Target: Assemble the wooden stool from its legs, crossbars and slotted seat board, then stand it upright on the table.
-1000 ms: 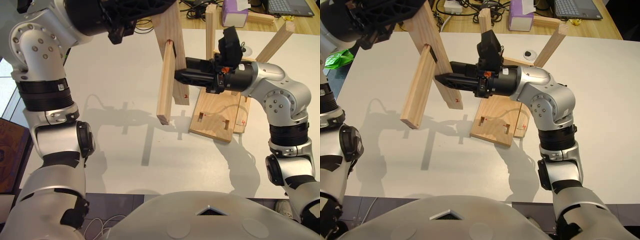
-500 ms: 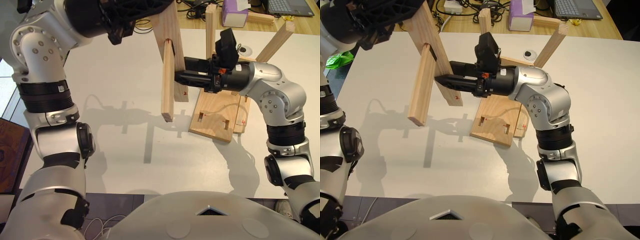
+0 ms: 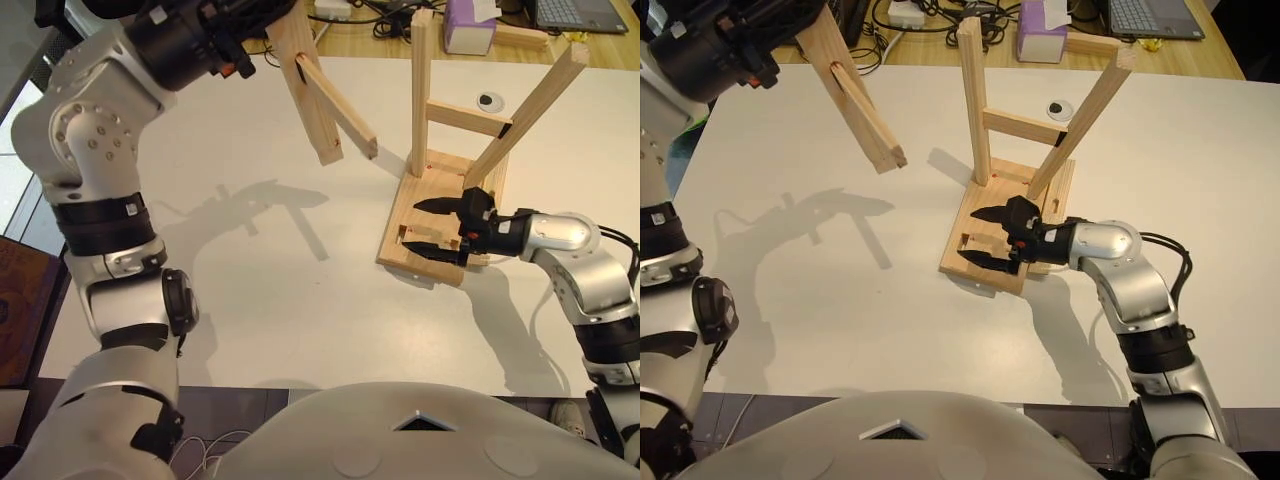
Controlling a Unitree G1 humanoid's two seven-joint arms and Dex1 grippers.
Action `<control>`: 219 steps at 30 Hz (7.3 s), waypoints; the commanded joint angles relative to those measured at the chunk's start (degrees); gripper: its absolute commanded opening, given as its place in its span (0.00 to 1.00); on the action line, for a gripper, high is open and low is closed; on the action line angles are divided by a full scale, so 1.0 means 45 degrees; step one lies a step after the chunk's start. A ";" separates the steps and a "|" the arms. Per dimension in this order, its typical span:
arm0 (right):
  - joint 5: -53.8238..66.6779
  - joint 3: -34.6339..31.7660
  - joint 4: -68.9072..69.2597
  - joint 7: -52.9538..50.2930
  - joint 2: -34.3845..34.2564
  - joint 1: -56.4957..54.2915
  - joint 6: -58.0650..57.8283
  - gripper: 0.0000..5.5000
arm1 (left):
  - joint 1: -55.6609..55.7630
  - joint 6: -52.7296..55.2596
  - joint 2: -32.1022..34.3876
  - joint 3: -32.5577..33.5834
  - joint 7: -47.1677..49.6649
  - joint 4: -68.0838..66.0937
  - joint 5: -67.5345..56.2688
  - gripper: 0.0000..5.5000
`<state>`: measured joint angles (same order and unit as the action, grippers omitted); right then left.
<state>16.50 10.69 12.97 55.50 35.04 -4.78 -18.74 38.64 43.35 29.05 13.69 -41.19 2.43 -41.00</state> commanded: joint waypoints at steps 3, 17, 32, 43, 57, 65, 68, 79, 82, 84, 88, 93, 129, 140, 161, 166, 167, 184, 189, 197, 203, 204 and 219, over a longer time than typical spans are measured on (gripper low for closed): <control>-0.1453 -0.1294 -0.0609 -0.2317 0.0103 0.1125 0.1051 0.66 | -0.2218 -0.0065 -0.2674 0.1840 0.5387 0.3168 -0.0296 0.19; -0.5590 0.1971 -0.4731 0.0114 0.1971 -0.1923 0.3029 0.66 | -0.3964 -0.1484 -0.4958 0.0805 0.8514 0.4595 0.0509 0.19; -0.7428 0.3883 -0.8785 -0.2056 -0.1176 -0.4196 0.6476 0.66 | -0.3728 -0.2030 -0.5251 0.0618 0.9000 0.4252 0.0368 0.19; -0.5147 0.2783 -0.5157 -0.1413 -0.0916 -0.3185 0.6391 0.66 | -0.4103 -0.3390 -0.5036 -0.1604 0.7358 0.3300 0.2046 0.19; -0.2501 0.0434 0.0963 -0.0048 0.1927 0.1609 0.1995 0.66 | -0.3059 -0.7817 -0.3354 -0.2200 0.2215 -0.1680 0.3961 0.19; -0.2650 0.0437 0.0910 -0.0473 0.1708 0.1846 0.2215 0.66 | -0.3461 -0.6445 -0.3579 -0.2202 0.2162 -0.0192 0.3111 0.19; -0.2649 0.0533 0.1040 -0.0511 0.1656 0.1823 0.2192 0.66 | -0.3795 -0.6459 -0.3387 -0.2642 0.2058 -0.0242 0.3700 0.19; -0.2633 0.0674 0.1158 -0.0558 0.1611 0.1786 0.2159 0.66 | -0.3794 -0.7147 -0.3186 -0.3076 0.1766 -0.1072 0.4513 0.19; -0.2627 0.0689 0.1163 -0.0595 0.1575 0.1762 0.2150 0.66 | -0.3570 -0.7149 -0.2893 -0.3153 0.1249 -0.1215 0.4527 0.19; -0.2614 0.0690 0.1148 -0.0628 0.1541 0.1728 0.2155 0.66 | -0.3646 -0.6972 -0.2640 -0.3328 0.0739 -0.1191 0.4485 0.19; -0.2677 0.0667 0.1086 -0.0746 0.1390 0.1690 0.2263 0.66 | -0.3693 -0.6503 -0.2447 -0.3451 0.0322 -0.1075 0.4357 0.19; -0.2748 0.0667 0.0974 -0.0884 0.1285 0.1685 0.2384 0.66 | -0.3642 -0.5559 -0.2292 -0.3177 0.0315 -0.0785 0.3801 0.19; -0.2915 0.0815 0.0802 -0.1406 0.0746 0.1615 0.2767 0.66 | -0.2875 -0.1082 -0.1084 -0.4164 0.2173 0.0994 0.4350 0.19; -0.3345 0.1013 0.0472 -0.1497 0.0646 0.1598 0.3288 0.66 | -0.2578 0.1814 -0.2025 -0.2879 0.4362 0.1208 0.3333 0.19; -0.3911 0.1196 0.0056 -0.1500 0.0549 0.1633 0.3730 0.66 | -0.2678 0.0150 -0.2883 -0.3065 0.4617 0.1888 0.3499 0.19; -0.3990 0.1243 0.0036 -0.1548 0.0534 0.1751 0.3769 0.66 | -0.2314 0.0195 -0.2876 -0.3010 0.4503 0.2050 0.3455 0.19; -0.4017 0.1266 0.0036 -0.1560 0.0514 0.1786 0.3776 0.66 | -0.2285 0.0220 -0.2908 -0.2943 0.4536 0.2038 0.3422 0.19; -0.4403 0.1626 -0.0379 -0.1628 0.0372 0.1820 0.4096 0.66 | -0.1608 -0.0615 -0.2976 -0.2298 0.5011 0.3009 0.3539 0.57; -0.4399 0.1511 -0.0278 -0.1554 0.0548 0.1830 0.4039 0.66 | -0.0336 -0.1966 -0.2972 -0.1072 0.5771 0.3709 0.3520 0.57; -0.4300 0.1296 0.0169 -0.1306 0.0828 0.1702 0.3860 0.66 | -0.0780 -0.6853 -0.0932 0.2772 0.8493 -0.5858 0.5901 0.57; -0.4074 0.1062 0.0691 -0.0821 0.1308 0.1625 0.3574 0.66 | -0.1246 -0.8198 -0.1337 -0.1454 0.4374 -1.2009 0.8677 0.57; -0.3906 0.0840 0.1079 -0.0661 0.1578 0.1873 0.3319 0.66 | -0.1482 -0.8494 -0.1436 -0.2202 0.3705 -1.2191 0.9169 0.57; -0.2512 -0.1798 0.2496 0.0078 0.3713 0.3785 0.1628 0.66 | -0.5952 -0.7698 -0.3071 -0.5578 0.1231 -0.4789 0.9277 0.57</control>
<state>5.24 4.54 24.51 55.43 49.93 10.32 -11.38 13.99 5.98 17.10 -9.81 -36.73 -22.10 0.49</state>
